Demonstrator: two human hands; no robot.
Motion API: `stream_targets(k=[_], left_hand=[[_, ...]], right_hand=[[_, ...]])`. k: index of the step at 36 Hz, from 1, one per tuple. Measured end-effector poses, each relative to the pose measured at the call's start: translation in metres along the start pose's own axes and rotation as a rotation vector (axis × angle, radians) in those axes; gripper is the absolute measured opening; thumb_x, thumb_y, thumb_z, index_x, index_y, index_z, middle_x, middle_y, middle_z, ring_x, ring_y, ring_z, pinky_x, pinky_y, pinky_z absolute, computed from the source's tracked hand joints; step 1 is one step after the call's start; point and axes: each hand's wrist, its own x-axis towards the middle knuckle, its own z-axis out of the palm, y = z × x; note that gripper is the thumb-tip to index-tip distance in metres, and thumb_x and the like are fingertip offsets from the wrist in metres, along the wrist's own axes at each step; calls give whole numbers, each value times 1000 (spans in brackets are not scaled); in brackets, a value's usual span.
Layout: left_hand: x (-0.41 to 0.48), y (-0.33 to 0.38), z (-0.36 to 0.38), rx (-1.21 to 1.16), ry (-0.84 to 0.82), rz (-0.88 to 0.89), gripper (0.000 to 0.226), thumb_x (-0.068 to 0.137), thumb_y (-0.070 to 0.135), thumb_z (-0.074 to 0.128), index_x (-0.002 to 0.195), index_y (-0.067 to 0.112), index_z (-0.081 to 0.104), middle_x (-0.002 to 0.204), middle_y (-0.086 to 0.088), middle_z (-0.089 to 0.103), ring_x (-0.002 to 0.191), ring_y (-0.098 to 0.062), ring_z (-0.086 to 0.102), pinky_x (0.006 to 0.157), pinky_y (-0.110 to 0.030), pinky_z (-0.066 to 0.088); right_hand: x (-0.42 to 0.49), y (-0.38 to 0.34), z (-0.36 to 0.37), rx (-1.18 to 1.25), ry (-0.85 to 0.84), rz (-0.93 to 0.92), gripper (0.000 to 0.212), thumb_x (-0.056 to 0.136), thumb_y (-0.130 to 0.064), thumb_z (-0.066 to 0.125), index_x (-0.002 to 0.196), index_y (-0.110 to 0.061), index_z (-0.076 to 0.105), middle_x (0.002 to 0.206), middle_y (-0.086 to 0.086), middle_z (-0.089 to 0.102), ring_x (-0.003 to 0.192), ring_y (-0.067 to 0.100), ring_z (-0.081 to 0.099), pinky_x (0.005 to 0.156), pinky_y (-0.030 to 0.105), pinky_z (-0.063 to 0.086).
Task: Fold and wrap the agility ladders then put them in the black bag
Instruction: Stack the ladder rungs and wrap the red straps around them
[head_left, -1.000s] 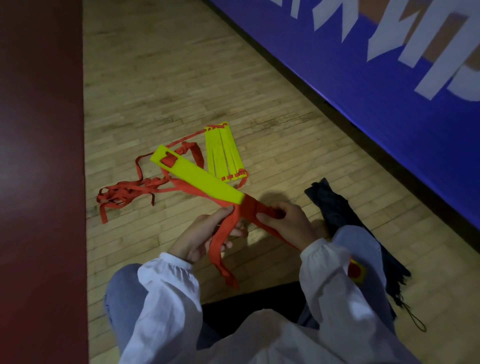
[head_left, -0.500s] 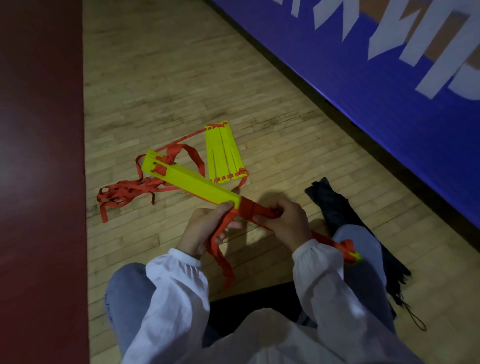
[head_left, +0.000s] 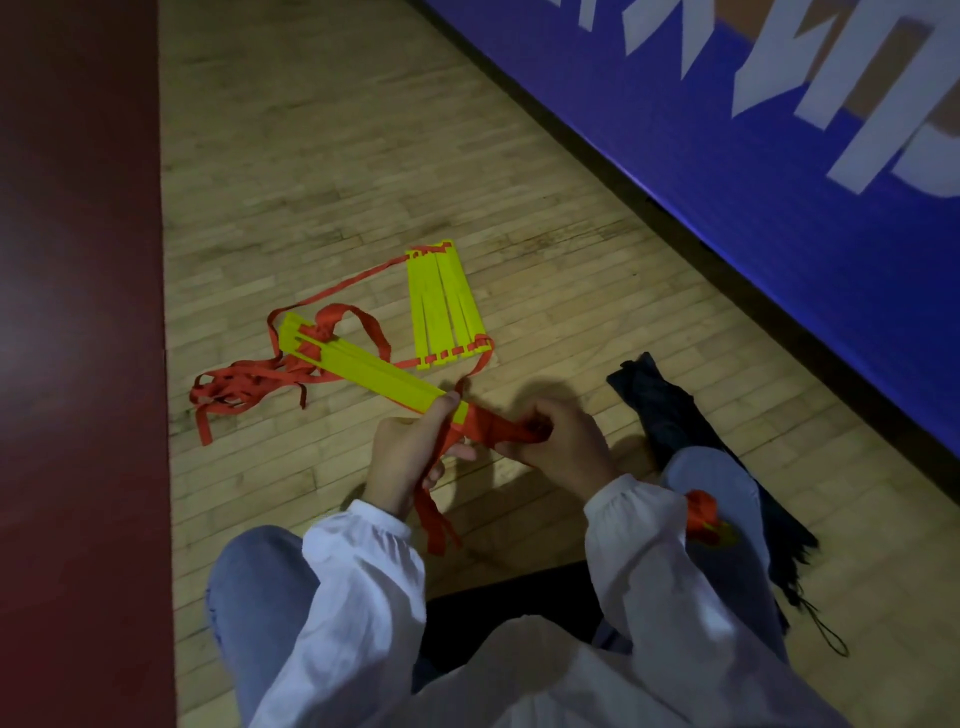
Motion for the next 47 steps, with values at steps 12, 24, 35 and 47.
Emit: stream_targets(k=[12,24,35,47], left_hand=[[0,1,-5,45,-58,102,53,89,42,60,75,-9,70,71,-20,72,29,-13,35,32,-16,28],[2,8,-9,14,-273,-58,57,87,53,57,99,-2,65,89,-21,73,41,-19,58,37,-20,44],[6,4,-10,-82,-261,-24,41,93,36,57,95,-5,66,90,-24,72,40,-16,57,37,-19,45],[2,6,-4,-98,-180,10,38,97,19,52,93,-17,65,50,-5,66,29,-8,48,31,-15,37]], right_hand=[[2,2,-15,176,-242,109,39,89,-53,56,97,-16,60,100,9,68,93,25,66,77,32,47],[2,6,-11,188,-243,62,24,92,-47,53,89,-28,67,73,-10,60,69,4,56,65,22,37],[4,13,-3,167,-66,59,47,84,-43,69,122,-16,62,110,0,65,102,14,59,83,26,43],[6,12,11,33,77,7,49,68,-47,80,109,-24,63,107,3,59,102,22,57,90,45,48]])
